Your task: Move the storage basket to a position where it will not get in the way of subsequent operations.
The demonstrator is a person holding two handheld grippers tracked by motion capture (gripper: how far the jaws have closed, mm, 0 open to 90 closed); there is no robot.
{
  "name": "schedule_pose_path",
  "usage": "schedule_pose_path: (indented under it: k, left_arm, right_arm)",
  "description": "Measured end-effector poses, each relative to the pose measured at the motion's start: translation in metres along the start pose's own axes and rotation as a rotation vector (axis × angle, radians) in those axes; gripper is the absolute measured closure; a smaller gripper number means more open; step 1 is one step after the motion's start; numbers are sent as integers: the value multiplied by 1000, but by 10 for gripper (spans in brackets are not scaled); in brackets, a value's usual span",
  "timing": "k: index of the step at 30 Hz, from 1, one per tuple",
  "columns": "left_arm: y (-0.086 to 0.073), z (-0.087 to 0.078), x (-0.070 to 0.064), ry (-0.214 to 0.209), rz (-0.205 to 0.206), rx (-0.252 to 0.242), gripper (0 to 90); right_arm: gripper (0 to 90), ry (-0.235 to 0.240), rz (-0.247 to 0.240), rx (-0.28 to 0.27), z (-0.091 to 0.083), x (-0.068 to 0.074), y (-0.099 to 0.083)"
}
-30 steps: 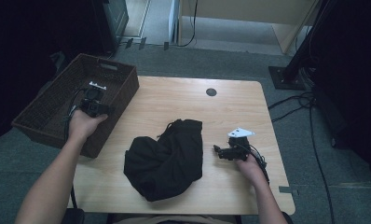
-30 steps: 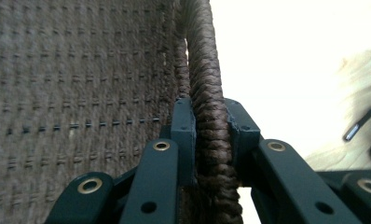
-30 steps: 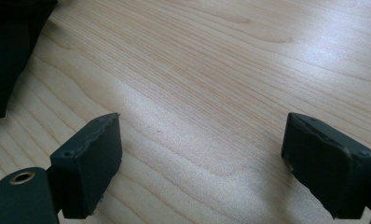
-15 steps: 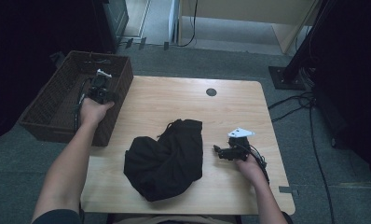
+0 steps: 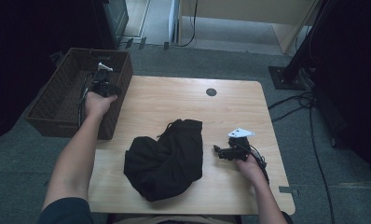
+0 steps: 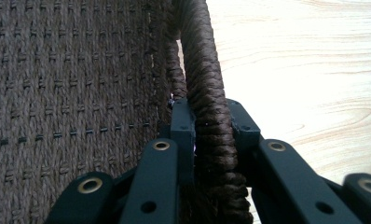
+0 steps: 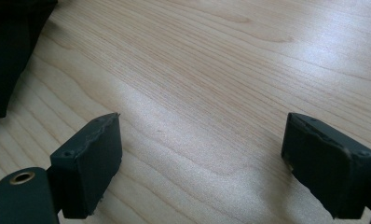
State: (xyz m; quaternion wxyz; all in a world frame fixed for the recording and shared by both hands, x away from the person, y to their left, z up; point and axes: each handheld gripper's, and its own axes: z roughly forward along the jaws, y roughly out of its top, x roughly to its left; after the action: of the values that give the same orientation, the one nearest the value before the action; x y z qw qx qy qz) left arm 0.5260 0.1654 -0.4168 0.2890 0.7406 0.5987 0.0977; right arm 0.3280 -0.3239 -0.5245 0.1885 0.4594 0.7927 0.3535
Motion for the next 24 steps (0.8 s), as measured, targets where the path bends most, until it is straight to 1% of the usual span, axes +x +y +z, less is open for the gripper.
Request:
schedule_pose_path:
  k: [1,2,3,5,7,9,10,13,16,18,22,24]
  left_arm:
    - [-1,0,1,-26,4,-3,710]
    - [-1,-1,2,-54,8,2,649]
    - [-1,-2,2,-69,9,2,603]
    - [-1,-5,1,-71,19,1,552]
    - [-1,-8,1,-75,31,-1,519]
    - [-1,-13,3,-86,29,-15,515]
    - [-1,-15,4,-89,20,-22,513]
    - [-1,-20,6,-91,24,-33,504]
    - [-2,-24,6,-98,34,-30,508]
    - [-2,-24,5,-115,35,-18,529]
    - [-3,-21,0,-84,48,-8,553]
    - [-3,-20,-1,-80,42,-14,565]
  right_arm:
    - [122,0,0,0,0,0,0]
    - [121,-1,0,-1,0,0,0]
    - [121,-1,0,-1,0,0,0]
    - [121,-1,1,-1,0,0,0]
    - [121,-1,1,-1,0,0,0]
    - [121,-1,0,-1,0,0,0]
    - [121,-1,2,-1,0,0,0]
    - [121,-1,1,-1,0,0,0]
    - [121,-1,1,-1,0,0,0]
    - [121,-1,1,-1,0,0,0]
    - [121,-1,1,-1,0,0,0]
    - [121,-1,1,-1,0,0,0]
